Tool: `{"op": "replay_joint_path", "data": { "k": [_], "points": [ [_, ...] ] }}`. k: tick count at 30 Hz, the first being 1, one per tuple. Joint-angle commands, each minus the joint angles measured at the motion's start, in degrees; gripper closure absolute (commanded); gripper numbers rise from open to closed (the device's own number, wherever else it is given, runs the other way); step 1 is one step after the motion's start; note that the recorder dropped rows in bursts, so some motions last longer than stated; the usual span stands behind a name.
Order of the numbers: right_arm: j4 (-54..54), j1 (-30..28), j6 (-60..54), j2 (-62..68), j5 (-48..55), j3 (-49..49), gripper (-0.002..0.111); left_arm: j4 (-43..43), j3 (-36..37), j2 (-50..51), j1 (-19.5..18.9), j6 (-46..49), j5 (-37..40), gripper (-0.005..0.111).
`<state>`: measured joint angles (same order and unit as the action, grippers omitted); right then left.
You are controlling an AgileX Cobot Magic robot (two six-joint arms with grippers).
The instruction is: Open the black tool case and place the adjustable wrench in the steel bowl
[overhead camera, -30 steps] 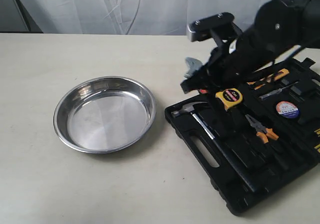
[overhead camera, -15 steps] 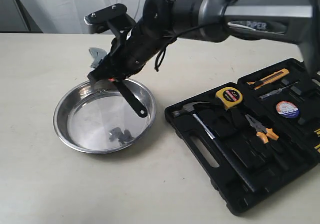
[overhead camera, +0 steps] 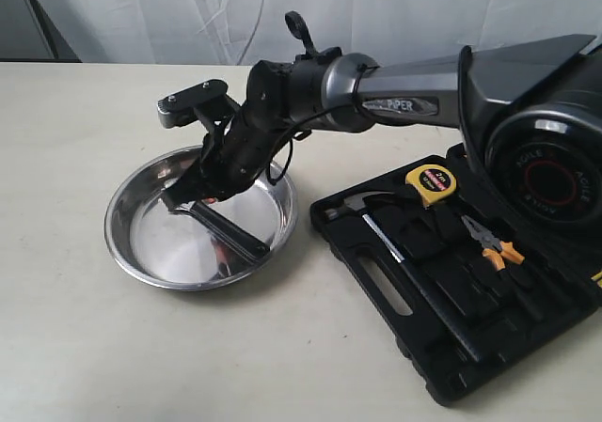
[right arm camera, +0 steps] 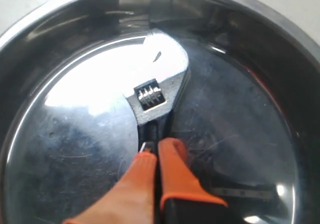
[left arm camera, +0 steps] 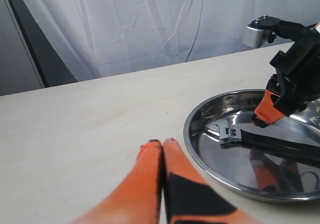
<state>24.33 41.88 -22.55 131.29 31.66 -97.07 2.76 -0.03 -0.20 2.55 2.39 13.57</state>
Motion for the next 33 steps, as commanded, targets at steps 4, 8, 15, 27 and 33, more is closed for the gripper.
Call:
{"op": "replay_joint_path", "data": {
  "k": [4,8,15,27,33],
  "points": [
    [0.23,0.07,-0.42,-0.75,-0.86,-0.39,0.109,-0.13,0.03,0.2,-0.11,-0.2,0.12,0.106],
    [0.23,0.07,-0.42,-3.05,-0.35,-0.39,0.109,-0.13,0.03,0.2,-0.11,-0.2,0.12,0.106],
    [-0.49,0.98,0.98,-10.27,-0.55,0.76,0.109,-0.13,0.03,0.2,-0.11,-0.2,0.12,0.106],
    [-27.07,6.8,25.17,-38.23,-8.52,25.38,0.109,-0.13,0.03,0.2,-0.11,-0.2,0.12,0.106],
    [-26.56,6.83,26.06,-54.45,-7.8,36.76,0.109,-0.13,0.03,0.2,-0.11,-0.2,0.12,0.106]
  ]
}}
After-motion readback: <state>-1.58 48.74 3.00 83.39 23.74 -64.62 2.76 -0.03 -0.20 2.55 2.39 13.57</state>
